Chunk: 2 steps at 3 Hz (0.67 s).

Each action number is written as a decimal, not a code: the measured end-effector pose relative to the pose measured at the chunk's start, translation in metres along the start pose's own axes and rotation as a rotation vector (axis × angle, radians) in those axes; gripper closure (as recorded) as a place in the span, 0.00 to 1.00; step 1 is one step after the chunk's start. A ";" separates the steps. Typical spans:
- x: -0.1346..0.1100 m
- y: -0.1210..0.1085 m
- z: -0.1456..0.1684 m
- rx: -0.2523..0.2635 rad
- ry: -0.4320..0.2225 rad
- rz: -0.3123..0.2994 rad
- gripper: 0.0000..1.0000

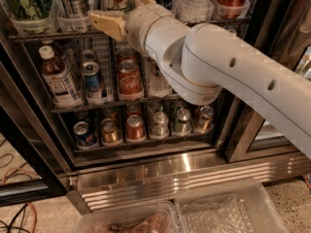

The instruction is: Pick 7up can from top shelf of fridge

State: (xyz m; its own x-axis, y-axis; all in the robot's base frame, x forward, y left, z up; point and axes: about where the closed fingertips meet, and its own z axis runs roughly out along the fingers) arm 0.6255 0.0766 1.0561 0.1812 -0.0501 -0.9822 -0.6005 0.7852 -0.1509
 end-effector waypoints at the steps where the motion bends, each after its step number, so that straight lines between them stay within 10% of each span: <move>1: -0.002 0.000 0.001 -0.004 -0.001 -0.007 0.24; 2: -0.008 -0.009 0.008 -0.013 0.000 -0.029 0.25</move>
Offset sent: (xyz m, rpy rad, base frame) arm 0.0214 -0.0065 0.0158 -0.0382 -0.0206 0.0086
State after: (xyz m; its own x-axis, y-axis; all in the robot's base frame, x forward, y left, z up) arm 0.6354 0.0749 1.0665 0.1992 -0.0730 -0.9772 -0.6051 0.7752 -0.1812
